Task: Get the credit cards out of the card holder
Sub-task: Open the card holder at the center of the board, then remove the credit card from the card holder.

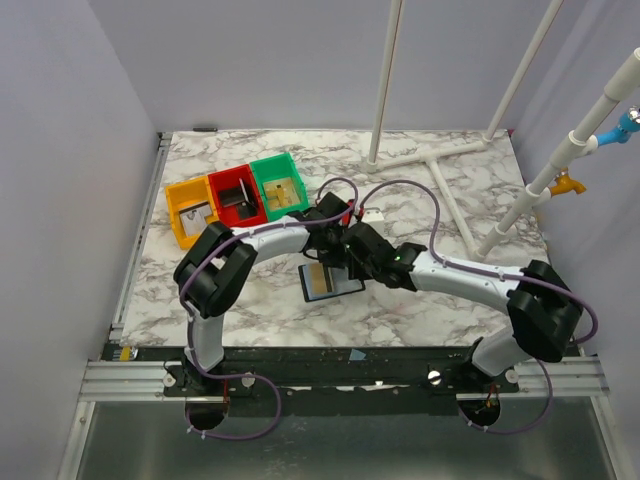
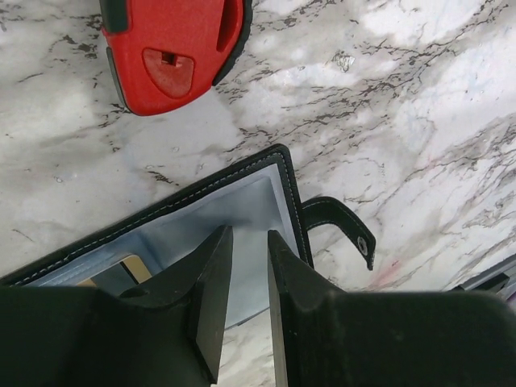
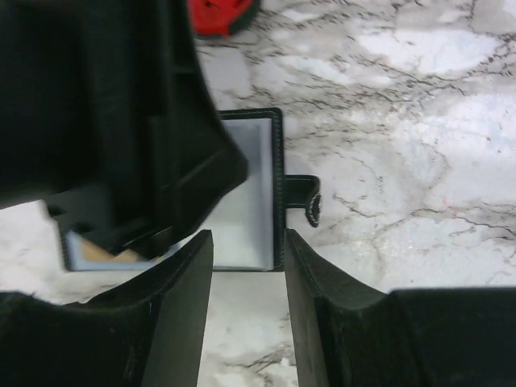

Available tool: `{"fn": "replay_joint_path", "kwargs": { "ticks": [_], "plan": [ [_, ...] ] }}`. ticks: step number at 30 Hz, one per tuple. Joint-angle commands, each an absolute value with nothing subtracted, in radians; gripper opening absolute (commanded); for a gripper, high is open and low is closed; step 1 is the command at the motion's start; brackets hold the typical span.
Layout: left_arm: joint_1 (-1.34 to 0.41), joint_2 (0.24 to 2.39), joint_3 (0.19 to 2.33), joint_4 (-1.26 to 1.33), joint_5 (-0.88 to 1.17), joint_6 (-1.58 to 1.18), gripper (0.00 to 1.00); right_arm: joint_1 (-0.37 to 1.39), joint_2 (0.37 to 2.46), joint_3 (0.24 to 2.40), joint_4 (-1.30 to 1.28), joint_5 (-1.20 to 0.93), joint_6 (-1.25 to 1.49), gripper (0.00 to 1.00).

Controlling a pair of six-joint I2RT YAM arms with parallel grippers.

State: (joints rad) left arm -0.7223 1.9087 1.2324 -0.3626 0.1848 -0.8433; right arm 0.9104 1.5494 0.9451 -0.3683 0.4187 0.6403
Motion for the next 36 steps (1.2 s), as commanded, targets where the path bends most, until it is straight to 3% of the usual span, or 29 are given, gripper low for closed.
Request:
{"fn": "replay_joint_path", "kwargs": {
  "ticks": [1, 16, 25, 36],
  "plan": [
    [-0.729, 1.921, 1.259, -0.368, 0.203, -0.846, 0.26, 0.911, 1.472, 0.933, -0.295, 0.321, 0.658, 0.43],
    [-0.654, 1.678, 1.168, -0.445, 0.111, -0.782, 0.27, 0.812, 1.526, 0.852, -0.009, -0.087, 0.698, 0.32],
    [-0.62, 1.546, 0.997, -0.434, 0.08, -0.773, 0.27, 0.716, 1.639, 0.84, 0.102, -0.242, 0.728, 0.29],
    [-0.624, 1.542, 0.918, -0.377, 0.12, -0.79, 0.22, 0.69, 1.701, 0.829, 0.156, -0.33, 0.752, 0.27]
  ]
}}
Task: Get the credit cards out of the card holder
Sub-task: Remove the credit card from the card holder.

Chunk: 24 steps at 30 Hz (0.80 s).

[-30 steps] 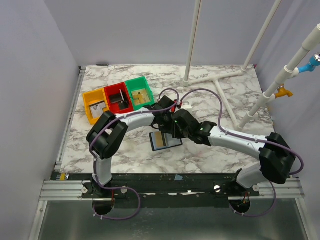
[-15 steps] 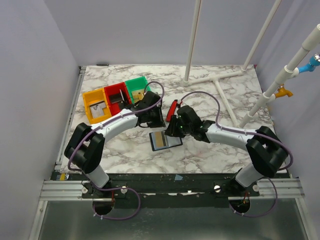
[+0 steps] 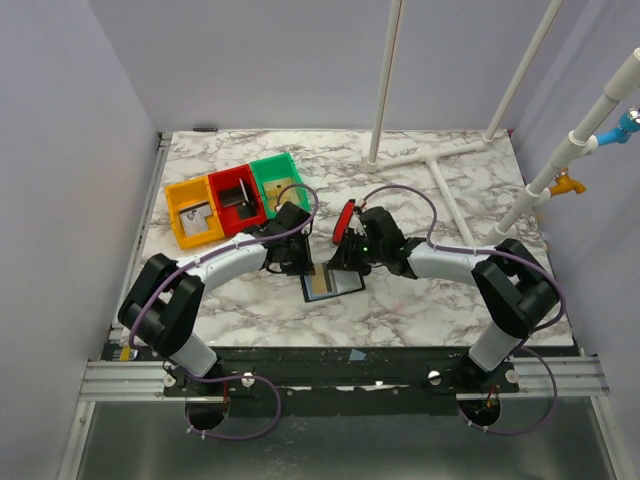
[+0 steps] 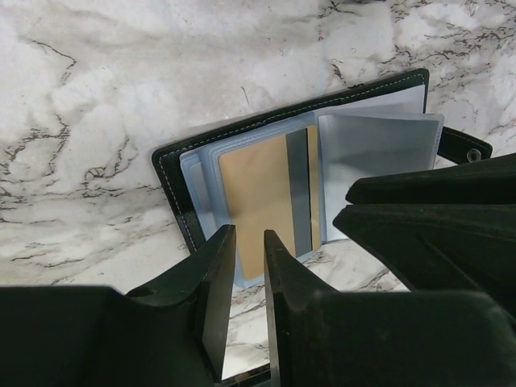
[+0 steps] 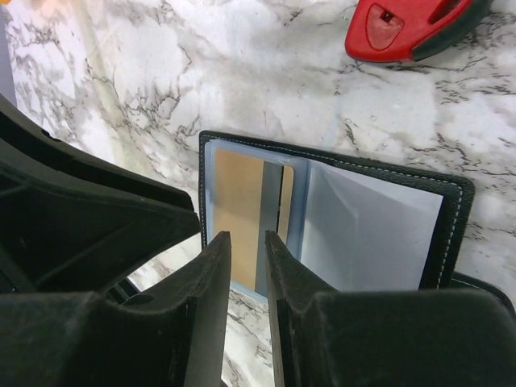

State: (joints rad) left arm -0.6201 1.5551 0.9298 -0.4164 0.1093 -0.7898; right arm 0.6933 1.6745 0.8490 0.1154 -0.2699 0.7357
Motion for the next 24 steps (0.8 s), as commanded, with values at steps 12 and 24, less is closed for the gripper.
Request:
{"fn": "replay_joint_path", "kwargs": {
  "ticks": [12, 24],
  "plan": [
    [-0.633, 1.595, 0.93, -0.372, 0.119, -0.794, 0.19, 0.678, 1.724, 0.81, 0.164, -0.331, 0.755, 0.26],
    [-0.638, 1.598, 0.926, -0.383, 0.097, -0.798, 0.17, 0.67, 1.743, 0.799, 0.183, -0.344, 0.76, 0.26]
  ]
}}
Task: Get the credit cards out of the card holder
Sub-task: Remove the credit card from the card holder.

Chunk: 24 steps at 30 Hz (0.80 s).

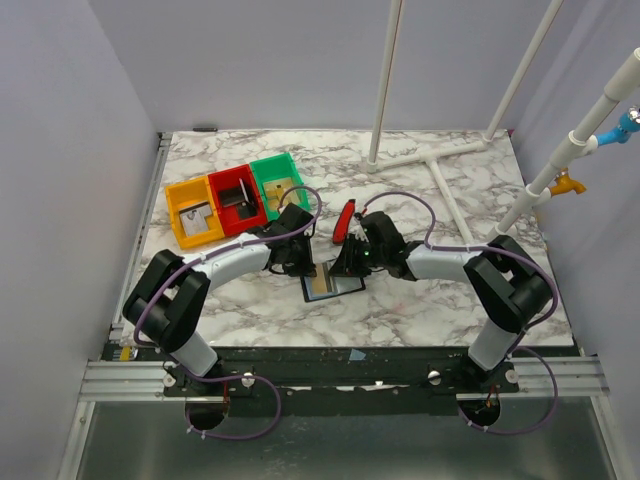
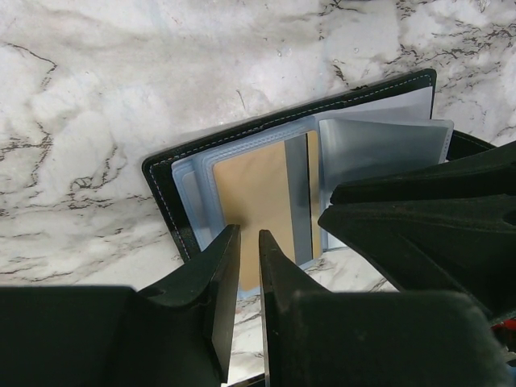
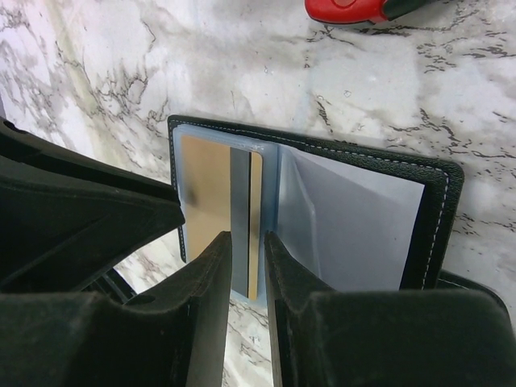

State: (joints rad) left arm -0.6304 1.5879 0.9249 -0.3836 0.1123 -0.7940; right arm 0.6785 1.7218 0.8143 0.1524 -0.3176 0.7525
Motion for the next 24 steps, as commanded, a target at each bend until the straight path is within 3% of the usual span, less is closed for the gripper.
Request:
{"fn": "replay_joint_path", "kwargs": {
  "ticks": [1, 24],
  "plan": [
    [-0.637, 1.599, 0.927, -0.384, 0.097, -0.797, 0.17, 0.67, 1.745, 0.801, 0.184, -0.346, 0.759, 0.26],
    [-0.646, 1.595, 0.916, -0.408, 0.051, -0.793, 0.17, 0.661, 1.775, 0.795, 0.204, -0.36, 0.765, 0.26]
  ]
}}
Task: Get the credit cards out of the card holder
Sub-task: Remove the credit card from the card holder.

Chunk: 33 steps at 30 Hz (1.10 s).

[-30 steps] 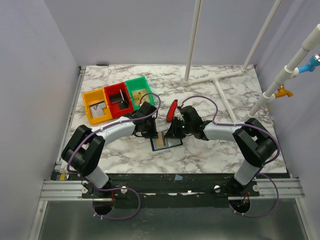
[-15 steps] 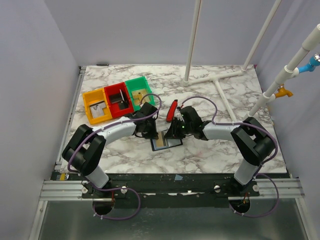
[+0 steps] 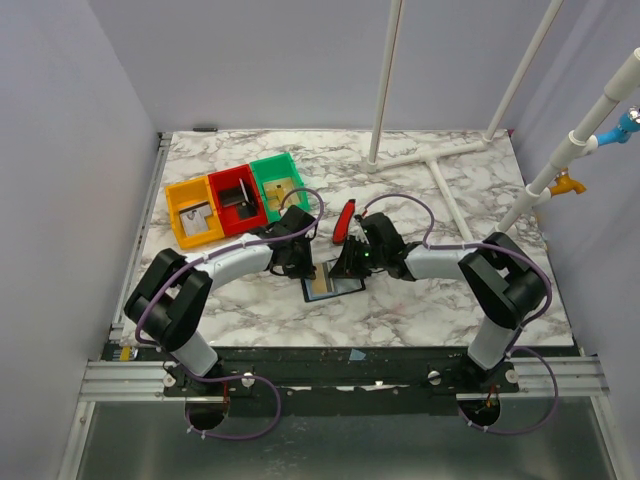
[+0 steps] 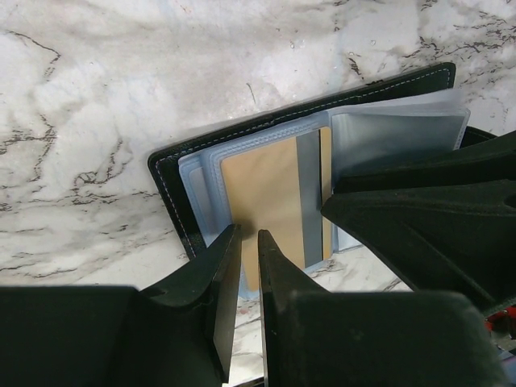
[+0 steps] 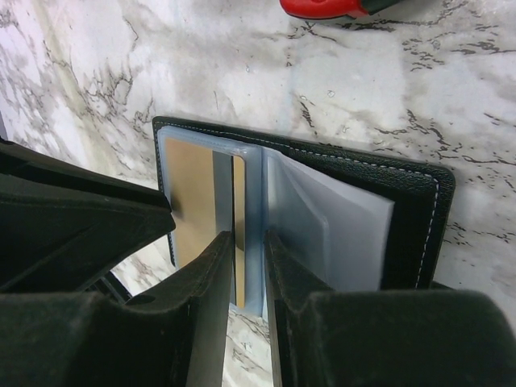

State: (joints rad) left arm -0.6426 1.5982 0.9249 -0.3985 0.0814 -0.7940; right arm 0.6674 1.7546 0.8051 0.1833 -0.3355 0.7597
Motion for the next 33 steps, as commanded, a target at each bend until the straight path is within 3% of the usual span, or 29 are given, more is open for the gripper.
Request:
{"fn": "replay_joint_path", "kwargs": {
  "ticks": [1, 18, 33],
  "plan": [
    [-0.647, 1.598, 0.916, -0.406, 0.054, -0.793, 0.17, 0.661, 1.777, 0.794, 0.203, -0.361, 0.766, 0.26],
    [-0.672, 1.656, 0.943, -0.402, 0.058, -0.802, 0.16, 0.636, 1.788, 0.777, 0.25, -0.425, 0.8, 0.23],
    [-0.673, 1.687, 0.95, -0.398, 0.06, -0.805, 0.16, 0.557, 1.841, 0.69, 0.52, -0.664, 0.935, 0.2]
  ]
}}
